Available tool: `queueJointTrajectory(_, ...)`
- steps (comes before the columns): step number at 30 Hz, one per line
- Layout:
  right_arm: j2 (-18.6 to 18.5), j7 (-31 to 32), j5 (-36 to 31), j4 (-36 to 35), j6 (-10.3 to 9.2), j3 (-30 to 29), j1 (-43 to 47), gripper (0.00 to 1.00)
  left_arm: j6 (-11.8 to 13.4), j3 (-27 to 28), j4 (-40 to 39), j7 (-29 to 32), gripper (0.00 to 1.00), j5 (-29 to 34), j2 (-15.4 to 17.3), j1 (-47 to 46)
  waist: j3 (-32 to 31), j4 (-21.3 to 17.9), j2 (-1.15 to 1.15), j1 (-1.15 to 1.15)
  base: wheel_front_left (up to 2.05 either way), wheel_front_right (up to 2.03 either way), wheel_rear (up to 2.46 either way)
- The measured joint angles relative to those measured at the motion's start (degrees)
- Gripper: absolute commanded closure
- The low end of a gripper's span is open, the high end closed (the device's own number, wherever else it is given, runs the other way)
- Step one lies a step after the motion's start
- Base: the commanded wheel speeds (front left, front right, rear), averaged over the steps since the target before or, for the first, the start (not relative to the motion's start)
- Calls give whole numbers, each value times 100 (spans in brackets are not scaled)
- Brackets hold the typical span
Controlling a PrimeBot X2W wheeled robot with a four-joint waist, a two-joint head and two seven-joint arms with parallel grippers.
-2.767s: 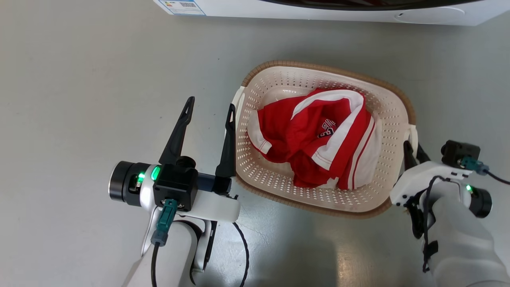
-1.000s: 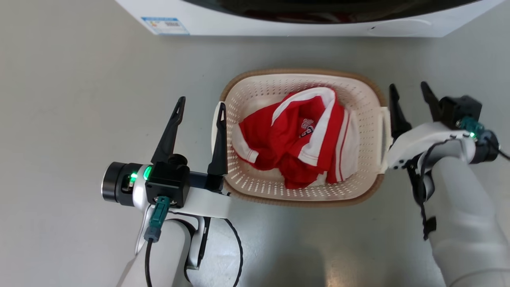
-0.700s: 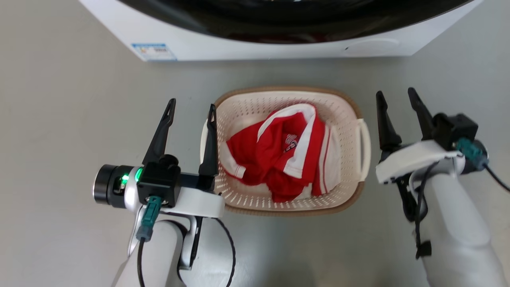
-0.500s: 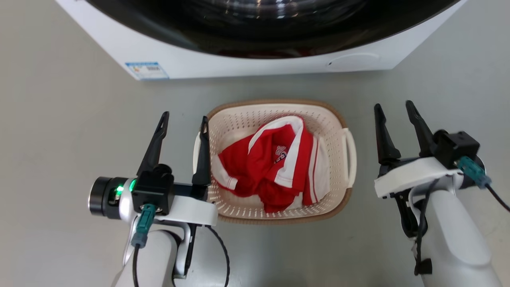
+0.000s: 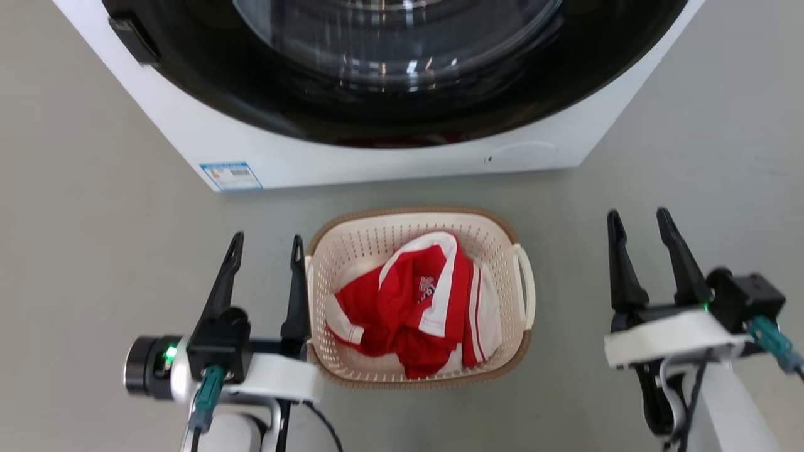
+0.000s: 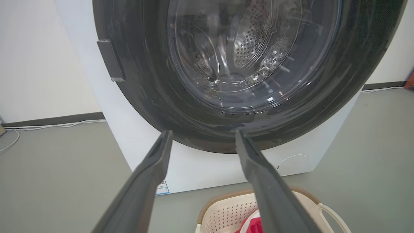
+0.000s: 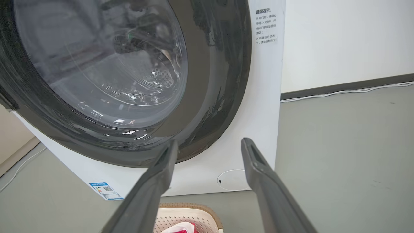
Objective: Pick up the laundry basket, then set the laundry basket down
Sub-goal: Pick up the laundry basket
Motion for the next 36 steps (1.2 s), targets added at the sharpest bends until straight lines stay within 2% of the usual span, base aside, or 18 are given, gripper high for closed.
queueJointTrajectory(7, 11, 0, 103, -293, 0, -15, 546, 0, 0, 181, -122, 0, 0, -13, 18, 471, -448, -36, 0, 0, 0, 0, 0)
queueJointTrajectory(19, 24, 1, 148, -320, -1, -64, 1120, 0, -49, 316, -141, 0, 0, -15, 19, 1056, -1138, -39, 0, 0, 0, 0, 0)
queueJointTrajectory(36, 45, 1, 203, -305, -1, -53, 1622, 0, -102, 465, -87, 0, 0, -15, 26, 1608, -1727, -115, 0, 0, 0, 0, 0)
